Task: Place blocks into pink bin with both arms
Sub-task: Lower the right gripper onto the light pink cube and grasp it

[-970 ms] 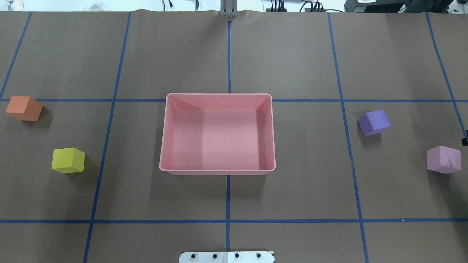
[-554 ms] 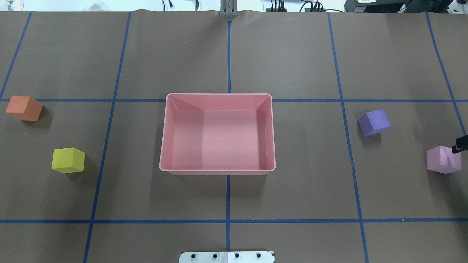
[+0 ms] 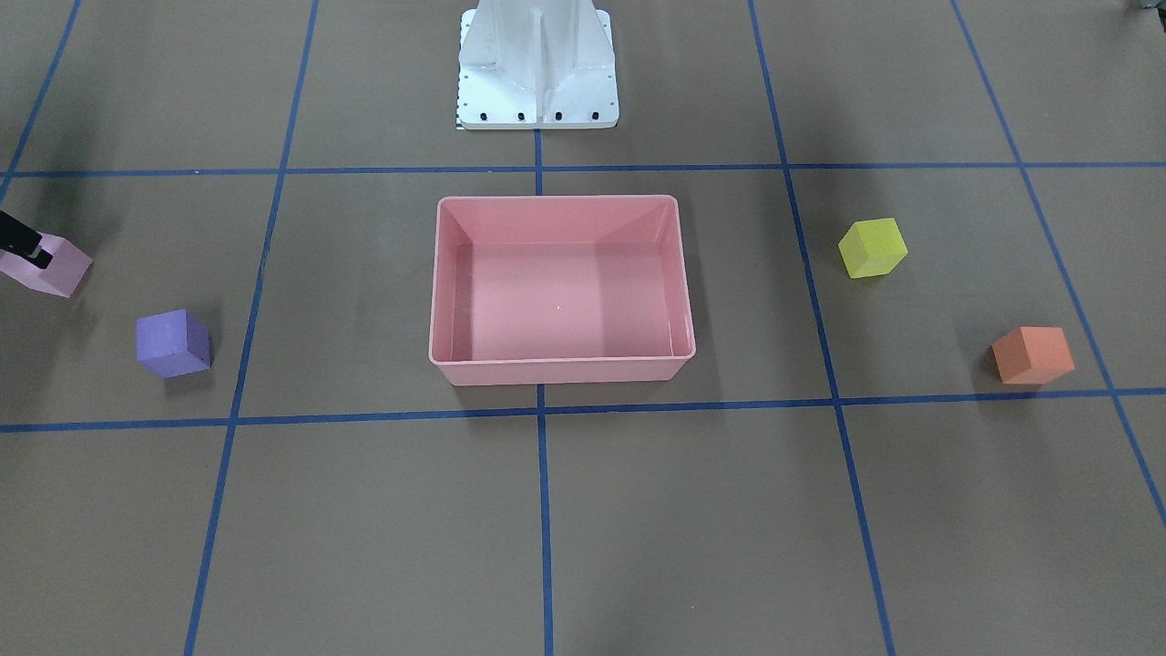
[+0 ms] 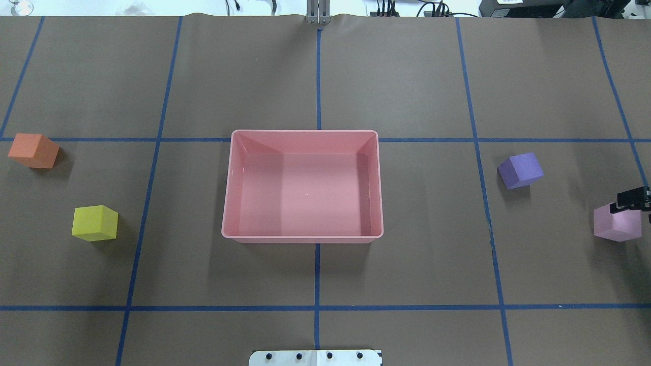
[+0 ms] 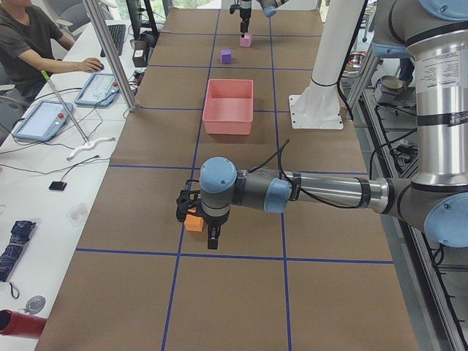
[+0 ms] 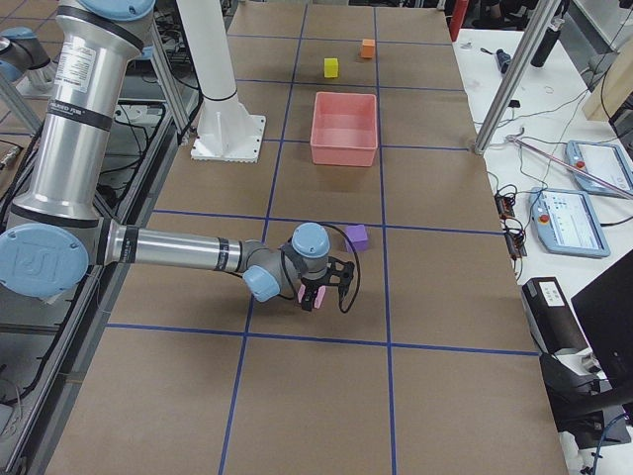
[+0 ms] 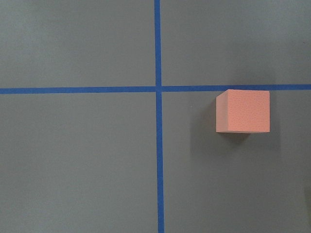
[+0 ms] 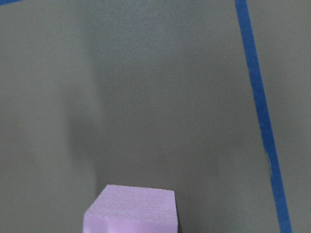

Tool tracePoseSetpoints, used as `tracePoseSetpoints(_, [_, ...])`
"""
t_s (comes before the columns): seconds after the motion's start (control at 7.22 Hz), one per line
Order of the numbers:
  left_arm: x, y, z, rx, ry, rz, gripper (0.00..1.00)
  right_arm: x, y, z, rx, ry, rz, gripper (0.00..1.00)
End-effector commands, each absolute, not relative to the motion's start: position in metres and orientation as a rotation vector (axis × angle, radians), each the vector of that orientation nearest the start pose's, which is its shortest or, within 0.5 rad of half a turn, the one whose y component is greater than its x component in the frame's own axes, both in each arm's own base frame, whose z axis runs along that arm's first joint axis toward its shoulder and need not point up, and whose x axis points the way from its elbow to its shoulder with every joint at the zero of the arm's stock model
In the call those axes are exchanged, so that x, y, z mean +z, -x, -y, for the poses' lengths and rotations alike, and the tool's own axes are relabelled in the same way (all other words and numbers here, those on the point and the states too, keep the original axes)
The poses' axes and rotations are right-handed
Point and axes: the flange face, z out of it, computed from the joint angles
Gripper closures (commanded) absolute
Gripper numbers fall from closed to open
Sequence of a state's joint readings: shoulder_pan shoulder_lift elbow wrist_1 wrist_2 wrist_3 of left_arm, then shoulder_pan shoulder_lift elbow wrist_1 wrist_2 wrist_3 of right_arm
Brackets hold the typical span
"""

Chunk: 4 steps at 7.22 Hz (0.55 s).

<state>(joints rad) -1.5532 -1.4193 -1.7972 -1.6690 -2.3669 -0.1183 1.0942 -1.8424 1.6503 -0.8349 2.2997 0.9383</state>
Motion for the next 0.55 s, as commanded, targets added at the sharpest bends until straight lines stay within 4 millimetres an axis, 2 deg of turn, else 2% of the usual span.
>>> tracePoseSetpoints(0.0, [0.6071,0.0548,0.4354,-0.030,-0.105,-0.803,0.00,0.6668,0.1229,0.3792,0.237,0.076,0.879,0.01])
tracePoseSetpoints(0.14, [0.6071,0.0541,0.4354,-0.028,-0.105,-0.803,0.00,0.6757,0.1231,0.3775,0.243,0.089,0.867,0.01])
tracePoseSetpoints(0.42, [0.6071,0.0548,0.4354,-0.028,-0.106,-0.803,0.00,0.6727,0.1283,0.3814,0.236,0.086,0.868,0.02])
